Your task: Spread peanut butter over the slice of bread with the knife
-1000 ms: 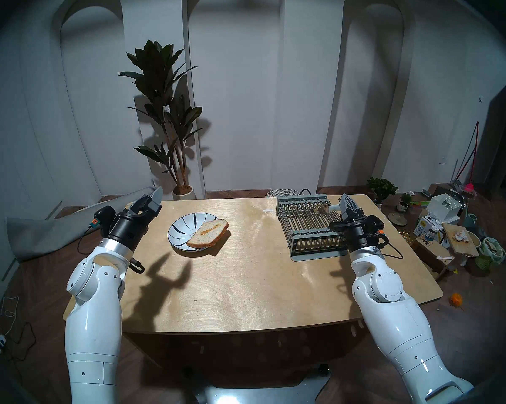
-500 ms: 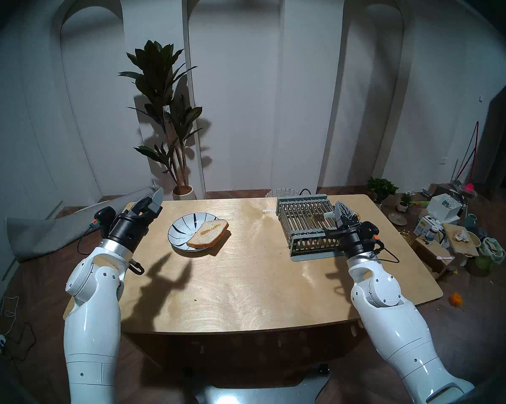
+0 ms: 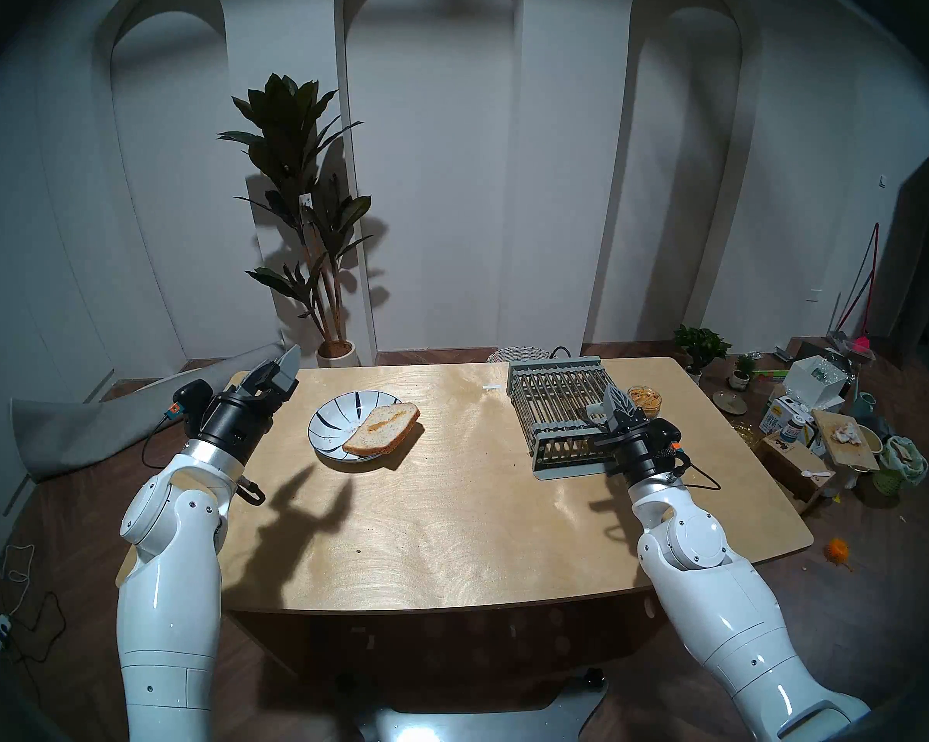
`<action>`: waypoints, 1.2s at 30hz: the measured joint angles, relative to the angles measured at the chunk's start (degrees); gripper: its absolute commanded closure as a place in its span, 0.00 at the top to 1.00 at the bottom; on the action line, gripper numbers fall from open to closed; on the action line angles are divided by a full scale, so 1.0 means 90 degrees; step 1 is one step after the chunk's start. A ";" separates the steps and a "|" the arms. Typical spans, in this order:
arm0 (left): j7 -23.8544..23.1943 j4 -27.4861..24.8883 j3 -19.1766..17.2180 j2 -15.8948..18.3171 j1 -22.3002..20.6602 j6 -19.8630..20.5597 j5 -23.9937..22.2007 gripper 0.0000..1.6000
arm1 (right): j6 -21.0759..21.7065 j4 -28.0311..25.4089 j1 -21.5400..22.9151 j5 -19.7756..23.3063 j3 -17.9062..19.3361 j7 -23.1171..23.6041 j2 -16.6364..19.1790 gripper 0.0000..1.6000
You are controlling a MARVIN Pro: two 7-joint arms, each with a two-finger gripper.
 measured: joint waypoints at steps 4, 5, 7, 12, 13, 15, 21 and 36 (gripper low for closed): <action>0.0002 0.0023 0.0004 0.0010 -0.0010 0.0001 -0.0008 1.00 | 0.0000 0.0047 0.0035 -0.0071 -0.0004 -0.0010 -0.0011 0.00; 0.0002 0.0029 0.0005 0.0012 -0.0012 0.0002 -0.0009 1.00 | 0.0001 0.0057 0.0043 -0.0085 -0.0004 -0.0020 -0.0013 0.00; 0.0002 0.0047 0.0009 0.0019 -0.0019 0.0002 -0.0013 1.00 | 0.0007 0.0072 0.0056 -0.0115 -0.0001 -0.0048 -0.0018 0.00; 0.0002 0.0105 0.0024 0.0041 -0.0050 0.0003 -0.0028 1.00 | 0.0025 0.0126 0.0091 -0.0205 0.0017 -0.0157 -0.0031 0.00; 0.0002 0.0114 0.0027 0.0044 -0.0055 0.0003 -0.0031 1.00 | 0.0025 0.0142 0.0098 -0.0218 0.0017 -0.0170 -0.0033 0.00; 0.0002 0.0143 0.0041 0.0054 -0.0070 0.0003 -0.0037 1.00 | 0.0023 0.0195 0.0119 -0.0255 0.0018 -0.0202 -0.0043 0.00; -0.0004 0.0207 0.0080 0.0079 -0.0103 0.0004 -0.0053 1.00 | -0.0006 0.0359 0.0181 -0.0337 0.0003 -0.0247 -0.0080 0.00; -0.0002 0.0361 0.0149 0.0156 -0.0193 0.0005 -0.0102 1.00 | -0.0051 0.0549 0.0279 -0.0470 -0.0045 -0.0258 -0.0133 1.00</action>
